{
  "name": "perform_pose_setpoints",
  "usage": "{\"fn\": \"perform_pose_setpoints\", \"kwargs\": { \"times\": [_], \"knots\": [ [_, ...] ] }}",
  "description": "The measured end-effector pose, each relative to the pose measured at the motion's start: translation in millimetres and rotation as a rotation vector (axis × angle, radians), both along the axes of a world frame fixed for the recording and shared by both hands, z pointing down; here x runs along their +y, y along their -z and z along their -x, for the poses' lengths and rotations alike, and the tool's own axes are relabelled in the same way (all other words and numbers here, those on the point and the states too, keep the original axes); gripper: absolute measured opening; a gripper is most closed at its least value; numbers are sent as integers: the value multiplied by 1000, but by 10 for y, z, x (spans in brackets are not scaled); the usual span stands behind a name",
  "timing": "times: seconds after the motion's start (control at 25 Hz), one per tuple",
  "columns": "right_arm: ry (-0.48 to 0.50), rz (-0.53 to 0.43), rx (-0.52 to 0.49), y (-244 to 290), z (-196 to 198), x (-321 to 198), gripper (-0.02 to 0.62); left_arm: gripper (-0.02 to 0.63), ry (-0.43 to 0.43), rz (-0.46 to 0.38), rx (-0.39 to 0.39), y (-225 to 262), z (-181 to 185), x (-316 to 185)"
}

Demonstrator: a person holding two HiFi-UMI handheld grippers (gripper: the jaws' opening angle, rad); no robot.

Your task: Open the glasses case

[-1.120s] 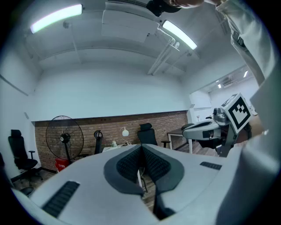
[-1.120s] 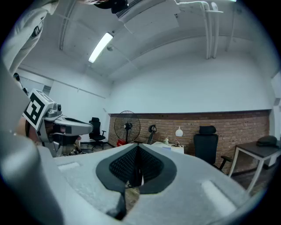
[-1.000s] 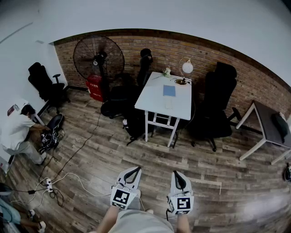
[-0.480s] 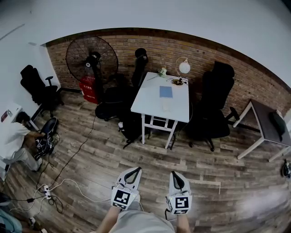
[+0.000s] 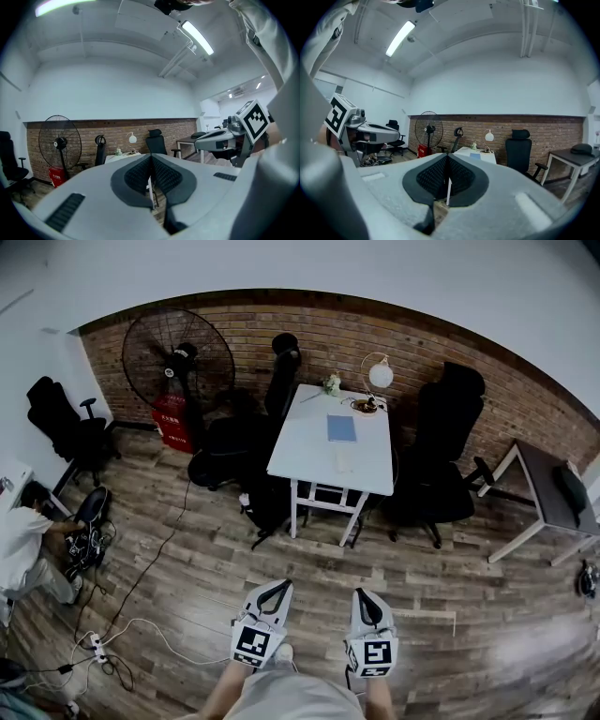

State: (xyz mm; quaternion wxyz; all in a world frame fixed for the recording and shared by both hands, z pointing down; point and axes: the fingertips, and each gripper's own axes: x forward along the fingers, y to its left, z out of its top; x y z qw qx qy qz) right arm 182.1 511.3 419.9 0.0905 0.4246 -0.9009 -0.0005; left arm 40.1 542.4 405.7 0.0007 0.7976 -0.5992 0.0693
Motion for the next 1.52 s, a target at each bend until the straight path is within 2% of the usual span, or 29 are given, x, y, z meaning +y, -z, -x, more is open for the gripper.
{"fn": "perform_pose_setpoints", "kwargs": {
  "times": [0.28, 0.68, 1.16, 1.52],
  "knots": [
    [-35, -12, 10, -3, 277, -238, 6, 3, -49, -9, 11, -25, 261, -295],
    [-100, 14, 33, -63, 427, -414, 6, 3, -98, 5, 38, -140, 431, -582],
    [-81, 23, 32, -89, 584, -701, 6, 2, -64, 13, 42, -179, 601, -781],
    [-70, 18, 9, -123, 551, -1152, 6, 2, -58, 13, 20, -169, 564, -1206]
  ]
}}
